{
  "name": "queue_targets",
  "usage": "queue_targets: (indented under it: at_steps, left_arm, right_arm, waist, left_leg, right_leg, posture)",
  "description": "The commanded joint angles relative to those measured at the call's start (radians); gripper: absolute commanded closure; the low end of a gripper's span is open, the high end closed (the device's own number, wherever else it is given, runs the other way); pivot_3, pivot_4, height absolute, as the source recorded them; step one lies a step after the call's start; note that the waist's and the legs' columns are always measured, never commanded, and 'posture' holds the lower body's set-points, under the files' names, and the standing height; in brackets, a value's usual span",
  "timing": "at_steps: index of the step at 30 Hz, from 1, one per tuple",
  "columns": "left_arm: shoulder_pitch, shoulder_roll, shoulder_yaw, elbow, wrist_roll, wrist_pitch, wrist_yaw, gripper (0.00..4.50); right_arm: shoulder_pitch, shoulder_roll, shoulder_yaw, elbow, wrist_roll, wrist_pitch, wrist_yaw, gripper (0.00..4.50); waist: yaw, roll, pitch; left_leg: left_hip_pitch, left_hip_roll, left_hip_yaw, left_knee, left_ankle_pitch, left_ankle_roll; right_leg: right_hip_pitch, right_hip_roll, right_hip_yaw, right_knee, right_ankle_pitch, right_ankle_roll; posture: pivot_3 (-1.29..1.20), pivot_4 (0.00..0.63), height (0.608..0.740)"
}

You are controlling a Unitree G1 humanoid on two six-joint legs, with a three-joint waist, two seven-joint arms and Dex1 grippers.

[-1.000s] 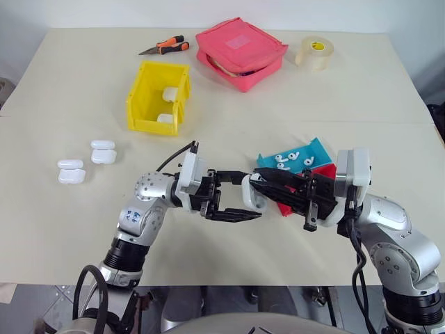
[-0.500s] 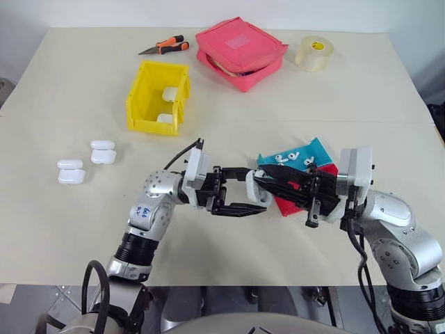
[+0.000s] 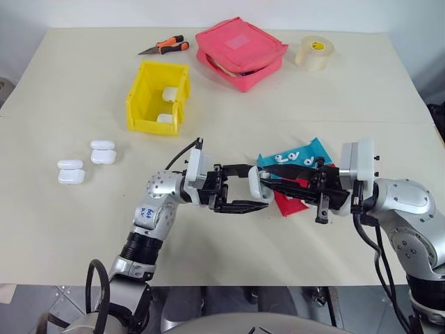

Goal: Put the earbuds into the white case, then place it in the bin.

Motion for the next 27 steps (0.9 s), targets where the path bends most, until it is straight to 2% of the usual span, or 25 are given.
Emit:
queue_targets:
  at_steps: [1,2,15,23,27]
  left_arm:
    - [-0.05,-0.019,0.084,-0.038,-0.048,-0.081,0.014,1.72]
    - [-0.052,-0.019,0.084,-0.031,-0.042,-0.089,0.015,1.72]
    - [-0.079,-0.037,0.107,0.081,0.005,-0.184,0.002,1.72]
    - [-0.09,-0.004,0.149,0.165,0.031,-0.248,0.018,1.72]
    - [-0.08,0.001,0.16,0.168,0.04,-0.261,0.039,1.72]
  right_arm:
    - [0.004,-0.025,0.025,0.033,-0.016,0.059,0.004,3.31]
    - [-0.006,-0.022,0.022,0.032,-0.016,0.053,0.006,3.07]
    - [-0.076,-0.058,-0.039,0.017,0.006,0.117,-0.002,3.07]
    - [0.024,-0.21,-0.207,0.136,-0.11,0.088,0.017,3.07]
    - [0.104,-0.243,-0.282,0.174,-0.146,0.106,0.015,3.07]
  waist:
    - [-0.001,0.0,0.0]
    - [0.0,0.0,0.0]
    - [0.002,0.0,0.0]
    - [0.002,-0.001,0.0]
    - [0.003,-0.001,0.0]
  left_leg:
    - [0.0,0.0,0.0,0.0,0.0,0.0]
    - [0.0,0.0,0.0,0.0,0.0,0.0]
    - [-0.001,0.0,0.0,0.0,0.0,0.0]
    - [-0.002,0.0,0.0,0.0,0.0,0.001]
    - [-0.002,-0.001,0.0,0.0,-0.001,0.001]
  right_leg:
    - [0.0,0.0,0.0,0.0,0.0,0.0]
    - [0.0,0.0,0.0,0.0,0.0,0.0]
    - [0.0,0.0,-0.001,-0.001,0.0,0.0]
    - [0.0,0.0,-0.001,-0.002,0.001,0.001]
    - [0.0,-0.001,-0.001,-0.003,0.001,0.002]
  posture:
    - [0.0,0.15,0.74]
    - [0.0,0.15,0.74]
    - [0.0,0.15,0.74]
    - [0.0,0.15,0.74]
    - [0.0,0.15,0.74]
